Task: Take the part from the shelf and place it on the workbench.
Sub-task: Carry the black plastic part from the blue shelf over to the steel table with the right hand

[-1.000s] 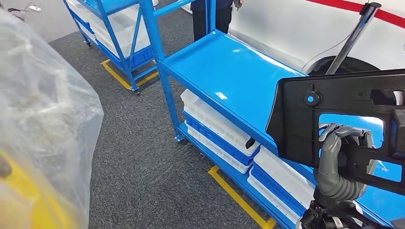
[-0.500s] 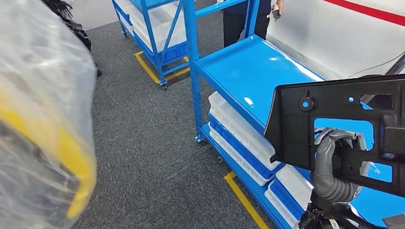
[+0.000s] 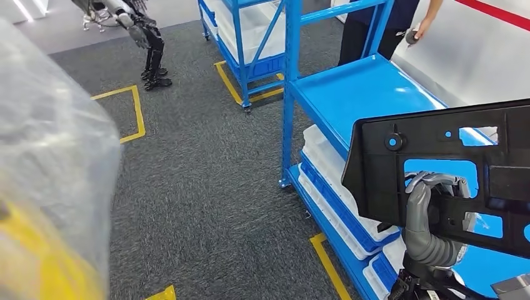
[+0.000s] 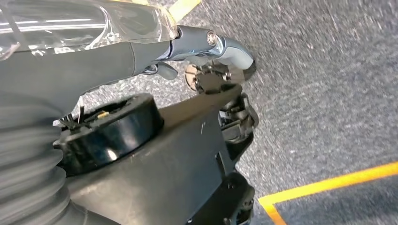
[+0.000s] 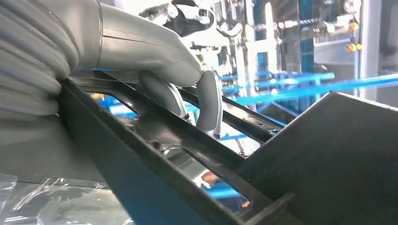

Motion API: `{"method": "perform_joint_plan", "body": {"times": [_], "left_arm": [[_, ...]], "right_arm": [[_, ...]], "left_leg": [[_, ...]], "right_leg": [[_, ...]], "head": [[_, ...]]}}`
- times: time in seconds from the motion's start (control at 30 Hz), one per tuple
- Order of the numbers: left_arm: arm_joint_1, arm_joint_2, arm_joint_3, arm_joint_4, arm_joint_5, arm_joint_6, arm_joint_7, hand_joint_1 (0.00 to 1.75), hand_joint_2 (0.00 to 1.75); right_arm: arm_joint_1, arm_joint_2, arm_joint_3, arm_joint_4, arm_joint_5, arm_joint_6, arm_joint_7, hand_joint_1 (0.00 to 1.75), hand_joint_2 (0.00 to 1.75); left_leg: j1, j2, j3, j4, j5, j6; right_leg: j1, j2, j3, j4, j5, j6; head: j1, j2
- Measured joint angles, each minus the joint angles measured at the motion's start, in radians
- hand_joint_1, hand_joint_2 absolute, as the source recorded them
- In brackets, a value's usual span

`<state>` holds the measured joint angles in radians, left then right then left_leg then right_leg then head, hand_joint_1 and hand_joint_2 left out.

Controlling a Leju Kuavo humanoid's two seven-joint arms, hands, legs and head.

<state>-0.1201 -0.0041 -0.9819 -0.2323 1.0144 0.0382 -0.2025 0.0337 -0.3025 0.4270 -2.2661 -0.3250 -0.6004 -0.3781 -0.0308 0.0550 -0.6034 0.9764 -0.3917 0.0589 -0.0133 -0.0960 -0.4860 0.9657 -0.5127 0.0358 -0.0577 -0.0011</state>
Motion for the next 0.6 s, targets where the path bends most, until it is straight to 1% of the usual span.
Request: {"method": "perform_joint_plan", "body": {"times": [0.03,0.07,0.1,0.13,0.17,0.2,0.23,0.27,0.3,0.33,0.37,0.4,0.43,0.47,0.5,0.53,0.57,0.6], "left_arm": [[0.0,0.001,0.0,0.0,-0.002,0.002,0.004,0.0,1.75],[0.002,0.001,0.0,0.0,-0.002,0.005,0.007,0.0,1.75],[0.003,0.001,0.0,0.0,-0.004,0.007,0.008,0.0,1.75],[0.004,0.002,0.0,0.0,-0.006,0.01,0.008,0.0,1.75],[0.003,0.001,0.0,0.0,-0.007,0.011,0.004,0.0,1.75],[0.001,0.0,0.0,0.0,-0.006,0.008,-0.005,0.0,1.75],[-0.002,-0.003,0.0,0.0,-0.004,0.002,-0.017,0.0,1.75],[-0.004,-0.007,0.0,0.0,-0.002,-0.006,-0.029,0.0,1.75],[-0.005,-0.012,0.0,0.0,-0.001,-0.013,-0.04,0.0,1.75],[-0.006,-0.018,0.0,0.0,0.0,-0.018,-0.046,0.0,1.75],[-0.006,-0.026,0.0,0.0,0.0,-0.02,-0.049,0.0,1.75],[-0.006,-0.033,0.0,0.0,0.001,-0.02,-0.051,0.0,1.75],[-0.006,-0.041,0.0,0.0,0.003,-0.02,-0.052,0.0,1.75],[-0.005,-0.048,0.0,0.0,0.004,-0.019,-0.052,0.0,1.75],[-0.003,-0.053,0.0,0.0,0.007,-0.017,-0.052,0.0,1.75],[0.001,-0.057,0.0,0.0,0.011,-0.016,-0.051,0.0,1.75],[0.005,-0.059,0.0,0.0,0.016,-0.014,-0.048,0.0,1.75],[0.009,-0.062,0.0,0.0,0.026,-0.013,-0.045,0.0,1.75]], "right_arm": [[0.0,0.001,0.001,0.0,0.0,0.001,0.001,1.75,1.75],[0.0,0.002,0.002,0.0,0.0,0.002,0.003,1.75,1.75],[-0.002,0.003,0.004,0.001,0.0,0.005,0.008,1.75,1.75],[-0.004,0.004,0.005,0.002,-0.001,0.009,0.014,1.75,1.75],[-0.005,0.004,0.007,0.003,-0.001,0.013,0.023,1.75,1.75],[-0.007,0.004,0.009,0.006,-0.002,0.015,0.033,1.75,1.75],[-0.008,0.004,0.011,0.009,-0.002,0.017,0.043,1.75,1.75],[-0.008,0.004,0.013,0.013,-0.003,0.017,0.054,1.75,1.75],[-0.01,0.005,0.015,0.017,-0.004,0.017,0.065,1.75,1.75],[-0.013,0.005,0.018,0.02,-0.005,0.017,0.076,1.75,1.75],[-0.017,0.005,0.022,0.023,-0.006,0.017,0.086,1.75,1.75],[-0.02,0.005,0.025,0.026,-0.007,0.017,0.094,1.75,1.75],[-0.023,0.005,0.029,0.029,-0.007,0.017,0.101,1.75,1.75],[-0.025,0.005,0.032,0.032,-0.008,0.016,0.105,1.75,1.75],[-0.027,0.005,0.034,0.034,-0.009,0.015,0.107,1.75,1.75],[-0.029,0.005,0.036,0.037,-0.011,0.014,0.108,1.75,1.75],[-0.031,0.005,0.038,0.039,-0.015,0.013,0.107,1.75,1.75],[-0.034,0.006,0.039,0.041,-0.019,0.012,0.105,1.75,1.75]], "left_leg": [[-0.002,-0.01,-0.002,-0.001,0.0,0.002],[0.0,-0.021,0.0,-0.006,0.001,0.005],[0.003,-0.032,0.004,-0.012,0.003,0.008],[0.007,-0.042,0.008,-0.018,0.006,0.013],[0.012,-0.052,0.013,-0.023,0.008,0.017],[0.012,-0.062,0.015,-0.024,0.008,0.021],[0.012,-0.073,0.016,-0.024,0.007,0.023],[0.012,-0.086,0.017,-0.024,0.007,0.024],[0.013,-0.1,0.018,-0.023,0.006,0.024],[0.014,-0.115,0.02,-0.023,0.005,0.023],[0.016,-0.129,0.022,-0.021,0.004,0.021],[0.018,-0.143,0.024,-0.018,0.002,0.018],[0.018,-0.156,0.023,-0.013,-0.001,0.013],[0.018,-0.167,0.02,-0.01,-0.003,0.008],[0.018,-0.177,0.016,-0.008,-0.003,0.002],[0.019,-0.185,0.013,-0.007,-0.001,-0.003],[0.021,-0.192,0.01,-0.008,0.0,-0.008],[0.022,-0.183,0.006,-0.002,-0.004,-0.013]], "right_leg": [[0.001,-0.008,0.002,-0.003,-0.002,0.004],[0.001,-0.012,0.005,-0.004,-0.006,0.009],[0.0,-0.003,0.006,0.0,-0.013,0.013],[-0.001,0.017,-0.002,0.022,-0.028,0.015],[-0.003,0.044,-0.021,0.065,-0.053,0.018],[-0.003,0.069,-0.053,0.13,-0.083,0.019],[-0.004,0.083,-0.093,0.204,-0.112,0.021],[-0.004,0.089,-0.129,0.262,-0.126,0.024],[-0.005,0.09,-0.151,0.289,-0.121,0.027],[-0.007,0.092,-0.154,0.273,-0.095,0.029],[-0.01,0.098,-0.135,0.215,-0.051,0.032],[-0.016,0.117,-0.107,0.141,-0.01,0.035],[-0.02,0.14,-0.08,0.075,0.021,0.036],[-0.022,0.157,-0.062,0.03,0.038,0.034],[-0.022,0.167,-0.055,0.013,0.04,0.029],[-0.018,0.163,-0.054,0.01,0.039,0.021],[-0.017,0.151,-0.054,0.01,0.041,0.014],[-0.016,0.141,-0.052,0.008,0.042,0.007]], "head": [[0.0,0.0],[0.0,0.0],[0.0,0.0],[0.0,0.0],[0.002,0.0],[0.003,0.0],[0.004,0.0],[0.005,0.0],[0.005,0.0],[0.005,0.0],[0.005,0.0],[0.005,0.0],[0.005,0.0],[0.005,0.0],[0.005,0.0],[0.004,0.0],[0.004,0.0],[0.004,0.0]]}}
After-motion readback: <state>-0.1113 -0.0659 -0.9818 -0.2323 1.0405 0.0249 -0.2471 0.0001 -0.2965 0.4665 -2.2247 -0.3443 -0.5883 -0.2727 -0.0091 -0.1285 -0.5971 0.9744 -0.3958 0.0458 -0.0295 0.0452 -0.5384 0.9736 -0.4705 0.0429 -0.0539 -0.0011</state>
